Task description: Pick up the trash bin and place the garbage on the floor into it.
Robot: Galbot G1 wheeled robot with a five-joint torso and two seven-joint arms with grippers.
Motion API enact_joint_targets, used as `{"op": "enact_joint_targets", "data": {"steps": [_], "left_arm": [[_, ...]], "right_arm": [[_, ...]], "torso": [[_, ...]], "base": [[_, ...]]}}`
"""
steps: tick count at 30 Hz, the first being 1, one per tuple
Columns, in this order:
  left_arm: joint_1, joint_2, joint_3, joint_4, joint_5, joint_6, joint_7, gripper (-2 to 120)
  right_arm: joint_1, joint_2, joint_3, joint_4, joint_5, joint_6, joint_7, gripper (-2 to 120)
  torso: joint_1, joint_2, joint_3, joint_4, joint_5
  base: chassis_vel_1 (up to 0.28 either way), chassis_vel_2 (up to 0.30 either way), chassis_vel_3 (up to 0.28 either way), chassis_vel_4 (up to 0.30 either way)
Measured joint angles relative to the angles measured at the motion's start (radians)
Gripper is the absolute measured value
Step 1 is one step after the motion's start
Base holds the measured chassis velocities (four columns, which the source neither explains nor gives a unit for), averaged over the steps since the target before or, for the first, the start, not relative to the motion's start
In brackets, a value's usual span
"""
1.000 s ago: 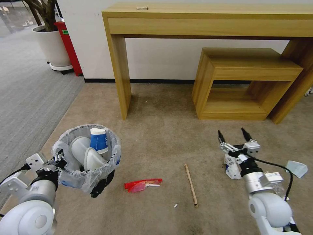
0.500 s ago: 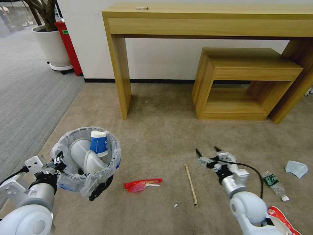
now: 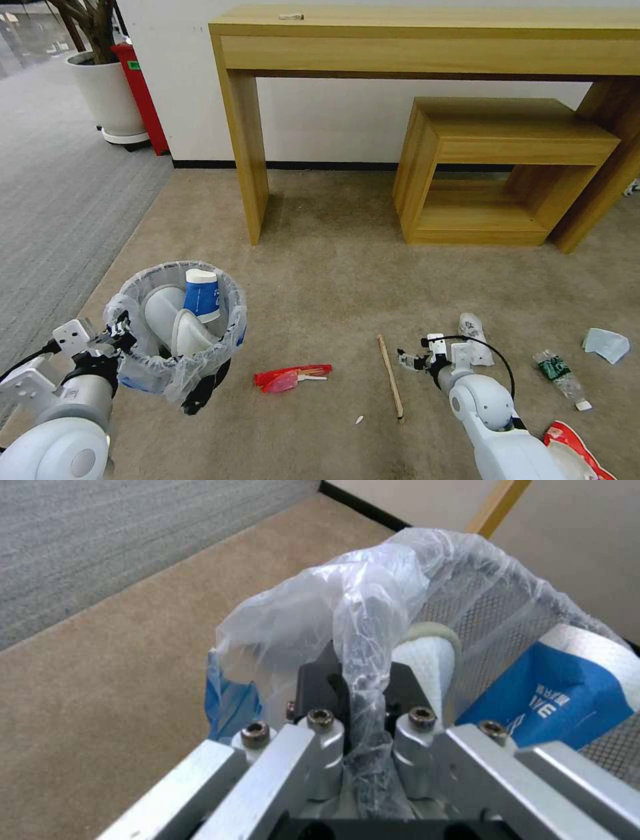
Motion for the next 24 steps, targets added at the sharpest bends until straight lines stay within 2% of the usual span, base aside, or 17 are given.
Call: {"op": "enact_joint_targets", "data": {"steps": [7,12,16,24], "left_arm": [[-0.017,-0.01,0.023,0.015,0.013,0.004,-0.003,3],[-0.019,-0.01,0.023,0.019,0.013,0.004,-0.003,3],[-0.019,-0.01,0.02,0.02,0.011,0.004,-0.003,3],[-0.013,-0.011,0.017,0.013,0.006,0.004,-0.003,3]], "right_arm": [[0.035,0.034,-0.024,-0.104,-0.002,0.032,-0.021,100],[0.045,0.047,-0.027,-0.135,-0.02,0.049,-0.04,99],[0.051,0.055,-0.035,-0.16,-0.05,0.06,-0.05,84],[0.065,0.074,-0.041,-0.188,-0.086,0.073,-0.059,68]], "torso": [[0.0,0.0,0.0,0.0,0.0],[0.0,0.0,0.0,0.0,0.0],[0.0,0.0,0.0,0.0,0.0],[0.0,0.0,0.0,0.0,0.0]], "base": [[0.0,0.0,0.0,0.0],[0.0,0.0,0.0,0.0],[0.0,0.0,0.0,0.0],[0.0,0.0,0.0,0.0]]}}
